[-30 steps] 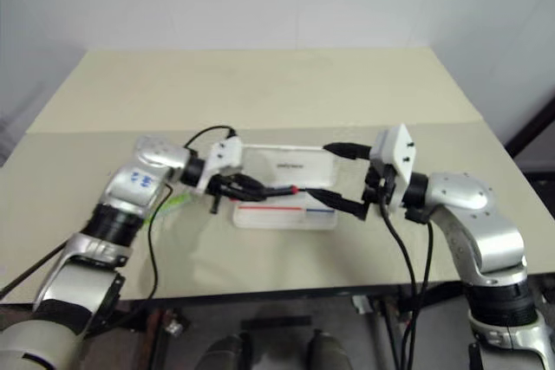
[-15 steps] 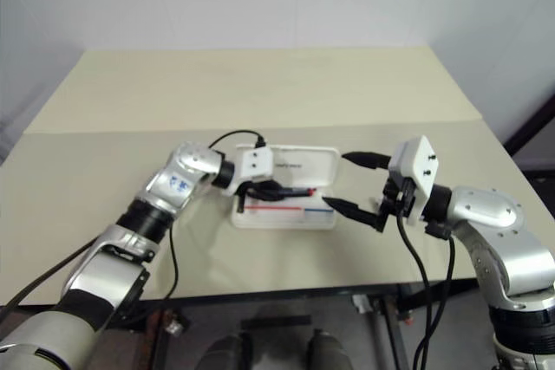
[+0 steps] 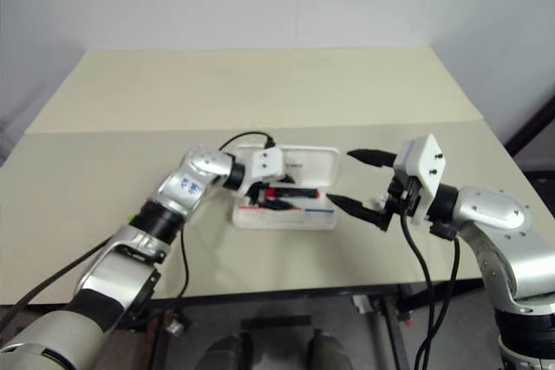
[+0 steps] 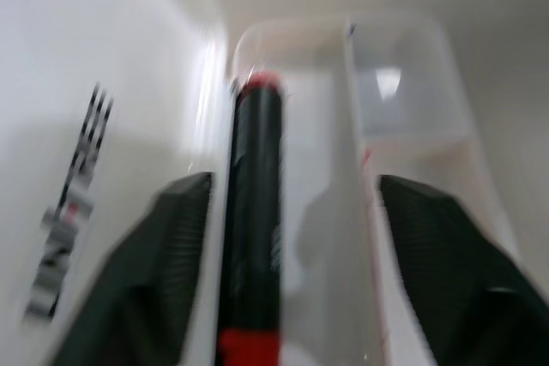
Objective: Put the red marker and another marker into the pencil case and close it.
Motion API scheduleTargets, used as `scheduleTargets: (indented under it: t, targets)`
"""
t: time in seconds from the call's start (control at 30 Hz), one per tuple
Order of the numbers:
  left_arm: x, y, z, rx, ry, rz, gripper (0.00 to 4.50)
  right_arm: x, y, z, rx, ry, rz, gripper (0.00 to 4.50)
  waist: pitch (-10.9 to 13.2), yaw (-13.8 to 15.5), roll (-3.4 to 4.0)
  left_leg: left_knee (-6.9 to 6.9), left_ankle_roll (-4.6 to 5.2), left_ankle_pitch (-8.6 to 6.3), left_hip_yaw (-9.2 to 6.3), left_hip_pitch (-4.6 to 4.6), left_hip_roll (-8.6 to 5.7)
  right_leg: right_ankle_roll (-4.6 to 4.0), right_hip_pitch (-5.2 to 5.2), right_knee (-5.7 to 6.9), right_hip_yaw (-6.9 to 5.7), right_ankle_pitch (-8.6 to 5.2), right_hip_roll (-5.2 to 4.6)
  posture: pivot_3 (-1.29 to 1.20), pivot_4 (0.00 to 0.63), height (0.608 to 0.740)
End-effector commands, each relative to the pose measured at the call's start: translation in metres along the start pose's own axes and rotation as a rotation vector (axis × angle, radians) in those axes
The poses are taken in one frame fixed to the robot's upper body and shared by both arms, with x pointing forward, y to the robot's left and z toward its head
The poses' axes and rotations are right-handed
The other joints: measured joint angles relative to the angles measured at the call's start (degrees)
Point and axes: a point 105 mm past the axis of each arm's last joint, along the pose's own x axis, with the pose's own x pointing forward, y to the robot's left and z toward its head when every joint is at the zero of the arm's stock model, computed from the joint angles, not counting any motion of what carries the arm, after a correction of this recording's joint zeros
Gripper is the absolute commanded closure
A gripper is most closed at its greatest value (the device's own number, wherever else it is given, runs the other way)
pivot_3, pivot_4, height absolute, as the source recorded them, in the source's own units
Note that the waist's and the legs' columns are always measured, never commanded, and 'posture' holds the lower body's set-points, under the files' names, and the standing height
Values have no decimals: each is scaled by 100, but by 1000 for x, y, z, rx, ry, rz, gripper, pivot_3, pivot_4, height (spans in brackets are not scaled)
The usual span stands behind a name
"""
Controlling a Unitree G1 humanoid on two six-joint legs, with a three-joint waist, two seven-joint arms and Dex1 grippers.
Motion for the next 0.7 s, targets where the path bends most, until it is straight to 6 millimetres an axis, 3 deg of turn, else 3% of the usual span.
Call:
scheduleTargets:
  t: [0.03,0.3,0.43,0.63,0.7]
  targets:
    - [-7,-4,34,86,-111,-42,672,1,0,12,-47,-29,7,0,0,-1,0,0,0,0,0,0,0,0,0,0,0,0,0,0,150,740]
    - [-25,-23,40,110,-156,-118,672,6,1,11,-39,-40,35,0,0,-35,0,0,-1,0,1,3,1,0,2,2,3,0,2,0,150,740]
    - [-52,-30,28,93,-129,-95,48,7,0,10,-33,-38,49,0,0,-54,1,0,-1,0,2,4,5,0,-1,4,7,0,5,0,150,740]
    - [-100,-36,19,-6,-155,-36,48,9,-1,12,-28,-56,82,0,0,-37,0,1,0,1,1,3,11,-1,-2,8,7,0,0,0,150,740]
    - [-127,-42,1,-59,-94,-12,48,13,0,15,-23,-82,107,0,0,-33,0,1,2,1,1,3,8,-1,-1,7,7,0,-5,0,150,740]
